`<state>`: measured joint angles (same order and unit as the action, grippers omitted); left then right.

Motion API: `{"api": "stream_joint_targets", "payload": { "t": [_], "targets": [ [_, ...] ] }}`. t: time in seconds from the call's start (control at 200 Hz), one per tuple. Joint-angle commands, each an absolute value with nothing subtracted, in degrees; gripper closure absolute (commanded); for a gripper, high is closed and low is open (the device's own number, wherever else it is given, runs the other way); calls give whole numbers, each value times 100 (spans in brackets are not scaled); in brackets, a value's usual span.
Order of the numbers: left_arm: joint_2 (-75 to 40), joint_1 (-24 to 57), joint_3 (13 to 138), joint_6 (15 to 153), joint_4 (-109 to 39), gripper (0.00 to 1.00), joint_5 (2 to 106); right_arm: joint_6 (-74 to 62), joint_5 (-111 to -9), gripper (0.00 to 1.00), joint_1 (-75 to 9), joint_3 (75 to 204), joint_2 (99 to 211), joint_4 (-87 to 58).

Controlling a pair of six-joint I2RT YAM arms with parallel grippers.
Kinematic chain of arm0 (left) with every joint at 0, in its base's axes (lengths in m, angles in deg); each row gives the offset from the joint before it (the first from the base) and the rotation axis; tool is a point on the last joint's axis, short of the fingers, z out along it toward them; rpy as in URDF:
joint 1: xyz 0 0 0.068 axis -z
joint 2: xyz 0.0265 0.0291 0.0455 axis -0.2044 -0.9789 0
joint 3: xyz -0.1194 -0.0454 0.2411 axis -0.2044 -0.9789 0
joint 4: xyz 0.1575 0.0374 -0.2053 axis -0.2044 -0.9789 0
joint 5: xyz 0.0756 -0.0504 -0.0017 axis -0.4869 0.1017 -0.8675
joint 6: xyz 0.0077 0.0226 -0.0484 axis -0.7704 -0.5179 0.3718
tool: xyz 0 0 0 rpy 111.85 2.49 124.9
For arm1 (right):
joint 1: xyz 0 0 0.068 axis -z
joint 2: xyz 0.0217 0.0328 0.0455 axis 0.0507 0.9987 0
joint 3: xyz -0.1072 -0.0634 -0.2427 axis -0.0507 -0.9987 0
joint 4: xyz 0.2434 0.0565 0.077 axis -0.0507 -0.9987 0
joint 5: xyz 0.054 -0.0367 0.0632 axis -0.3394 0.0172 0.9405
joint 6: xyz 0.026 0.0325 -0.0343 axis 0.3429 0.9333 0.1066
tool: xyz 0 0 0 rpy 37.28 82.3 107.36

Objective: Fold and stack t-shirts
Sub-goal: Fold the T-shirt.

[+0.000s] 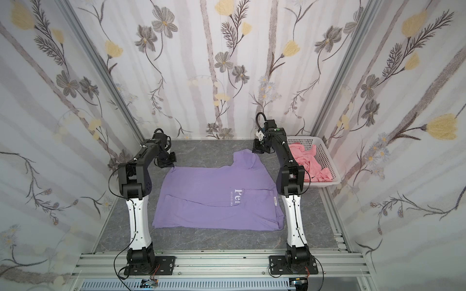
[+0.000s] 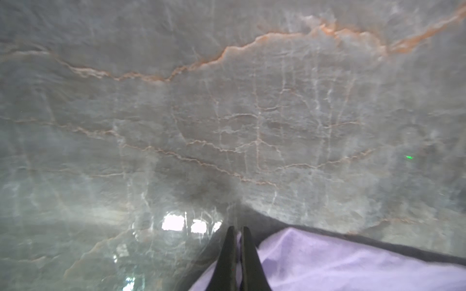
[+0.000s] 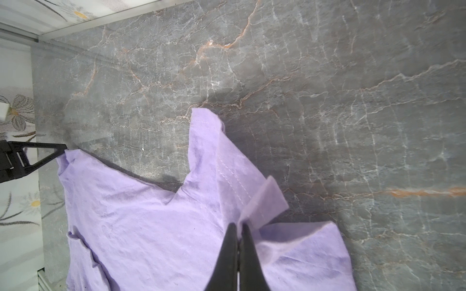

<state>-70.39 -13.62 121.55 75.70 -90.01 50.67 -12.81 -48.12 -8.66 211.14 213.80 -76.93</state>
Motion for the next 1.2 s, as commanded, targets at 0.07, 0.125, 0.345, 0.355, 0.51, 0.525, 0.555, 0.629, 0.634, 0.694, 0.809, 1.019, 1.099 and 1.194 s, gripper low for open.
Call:
{"api": "stream_joint_targets", "payload": {
  "t": [0.07, 0.125, 0.345, 0.355, 0.51, 0.525, 0.555, 0.629, 0.634, 0.694, 0.809, 1.019, 1.099, 1.194],
  "targets": [
    [-6724, -1364, 12499, 7570, -9339, 100, 5092, -1504, -4954, 100, -750, 21138, 21119, -7736],
    [-6584, -1364, 12500, 7570, -9357, 100, 5079, -1551, -4948, 100, -713, 21136, 21019, -7747],
    [-5824, -1373, 11854, 7605, -9228, 100, 5000, -1984, -5331, 100, -668, 20677, 20427, -7910],
    [-5785, -1370, 11807, 7605, -9211, 100, 4999, -2001, -5351, 100, -668, 20625, 20384, -7912],
    [-5168, -1381, 10770, 7614, -8843, 100, 4902, -2291, -5749, 100, -710, 19686, 19821, -7931],
    [-5113, -1381, 10671, 7618, -8809, 100, 4902, -2323, -5802, 100, -712, 19601, 19779, -7931],
    [-5019, -1381, 10499, 7622, -8756, 100, 4862, -2372, -5873, 100, -721, 19439, 19690, -7931],
    [-4824, -1384, 10126, 7622, -8676, 100, 4803, -2488, -6170, 100, -755, 19076, 19493, -7922],
    [-4814, -1387, 10105, 7622, -8672, 100, 4800, -2491, -6178, 100, -756, 19059, 19482, -7917],
    [-4662, -1397, 9849, 7615, -8614, 100, 4751, -2575, -6343, 100, -774, 18832, 19318, -7922],
    [-4431, -1436, 9492, 7609, -8568, 100, 4674, -2589, -6594, 100, -800, 18486, 19016, -7916],
    [-4040, -1563, 9003, 7605, -8496, 100, 4607, -2740, -7112, 100, -831, 17811, 18466, -7900],
    [-3896, -1597, 8792, 7592, -8461, 100, 4553, -2840, -7454, 100, -827, 17505, 18323, -7896],
    [-3792, -1632, 8600, 7587, -8460, 100, 4526, -2898, -7648, 100, -818, 17192, 18207, -7877]
  ]
}}
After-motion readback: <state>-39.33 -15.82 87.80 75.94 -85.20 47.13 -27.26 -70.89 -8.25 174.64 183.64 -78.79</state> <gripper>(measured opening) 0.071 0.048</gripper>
